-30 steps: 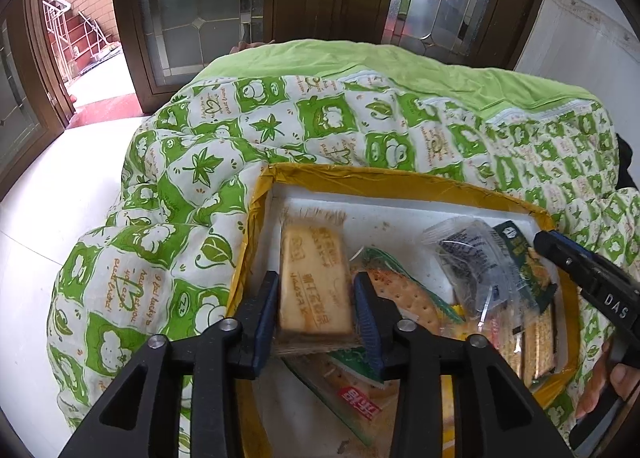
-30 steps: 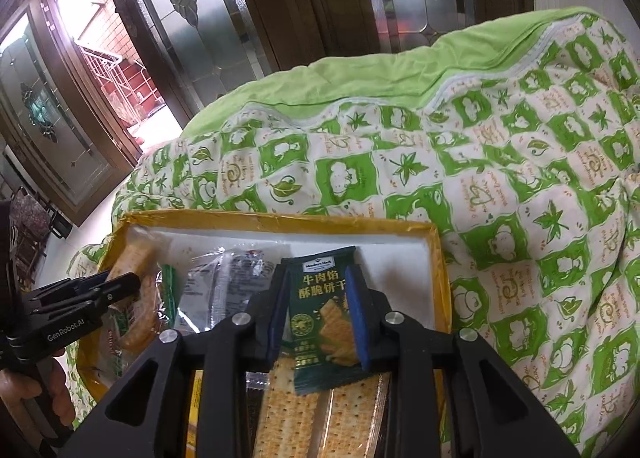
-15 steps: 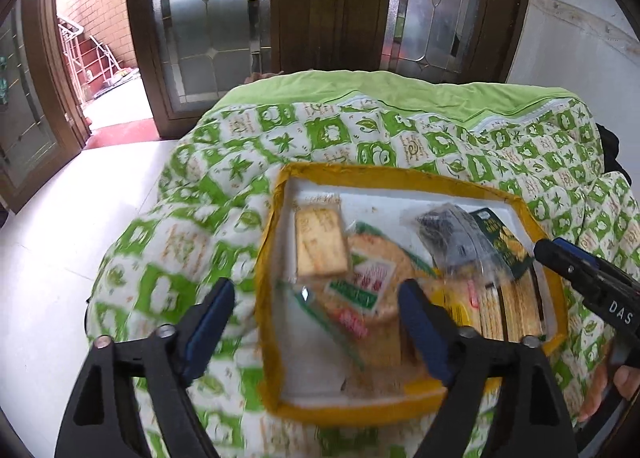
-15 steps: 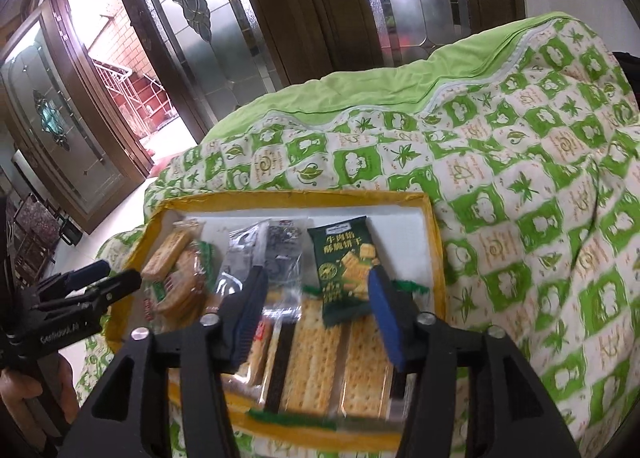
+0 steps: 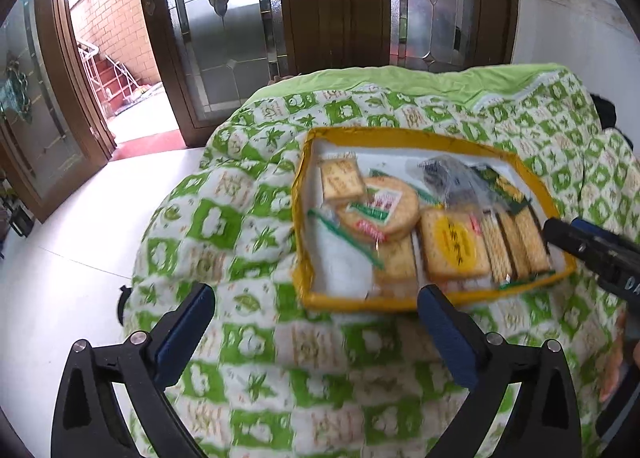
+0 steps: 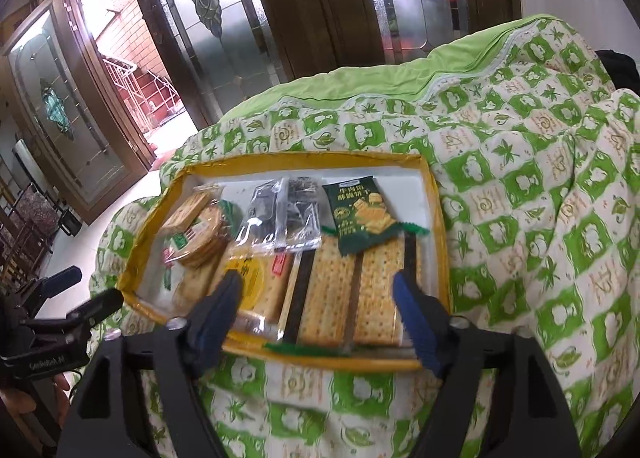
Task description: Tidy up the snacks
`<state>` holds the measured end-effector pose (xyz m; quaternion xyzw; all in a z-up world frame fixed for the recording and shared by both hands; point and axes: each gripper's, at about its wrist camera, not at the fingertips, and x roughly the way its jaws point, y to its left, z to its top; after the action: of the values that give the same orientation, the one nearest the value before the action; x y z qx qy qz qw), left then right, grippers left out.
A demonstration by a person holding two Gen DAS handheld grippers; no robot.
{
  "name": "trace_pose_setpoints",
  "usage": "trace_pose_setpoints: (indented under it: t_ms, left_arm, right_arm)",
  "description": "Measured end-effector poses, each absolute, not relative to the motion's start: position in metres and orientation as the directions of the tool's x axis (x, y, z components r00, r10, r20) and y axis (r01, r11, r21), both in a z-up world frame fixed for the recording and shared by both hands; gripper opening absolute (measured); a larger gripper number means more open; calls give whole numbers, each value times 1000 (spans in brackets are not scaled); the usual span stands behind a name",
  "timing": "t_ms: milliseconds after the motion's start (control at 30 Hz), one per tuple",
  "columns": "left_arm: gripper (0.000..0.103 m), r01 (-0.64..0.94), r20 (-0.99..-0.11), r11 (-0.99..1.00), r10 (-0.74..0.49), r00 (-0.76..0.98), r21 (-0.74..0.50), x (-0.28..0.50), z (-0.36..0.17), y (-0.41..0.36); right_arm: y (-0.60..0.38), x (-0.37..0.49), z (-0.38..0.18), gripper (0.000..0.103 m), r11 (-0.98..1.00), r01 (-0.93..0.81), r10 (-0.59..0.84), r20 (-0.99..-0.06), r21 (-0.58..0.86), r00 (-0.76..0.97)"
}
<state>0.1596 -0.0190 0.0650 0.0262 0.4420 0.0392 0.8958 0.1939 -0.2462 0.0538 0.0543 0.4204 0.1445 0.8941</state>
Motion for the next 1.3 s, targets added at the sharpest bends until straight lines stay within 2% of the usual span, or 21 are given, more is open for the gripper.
trace_pose_setpoints:
  t_ms: [167, 300, 767, 1033, 1300]
  left_arm:
    - [102, -69, -781, 992, 123, 613, 103, 141, 67, -17]
    - [102, -82, -775, 992, 124, 620, 93, 132, 70, -14]
    - [102, -104, -765, 993, 112, 634, 60, 97, 69, -14]
    - [102, -103, -766, 992, 124, 630, 75, 74, 60, -20]
    - [102, -120, -753, 991, 119, 647, 54, 53, 71, -17]
  right_arm:
    - [-251, 176, 53, 88, 948, -206, 320, -736, 244, 597]
    - [-254, 166, 52, 103, 944, -201, 329, -738, 260, 589]
    - [-260, 109, 52, 103, 930, -170, 364, -761, 325, 536]
    - [-266, 69, 59, 103, 962, -154, 271, -760, 224, 591]
    - [-266, 48, 73, 103, 975, -146, 222, -697, 168, 681]
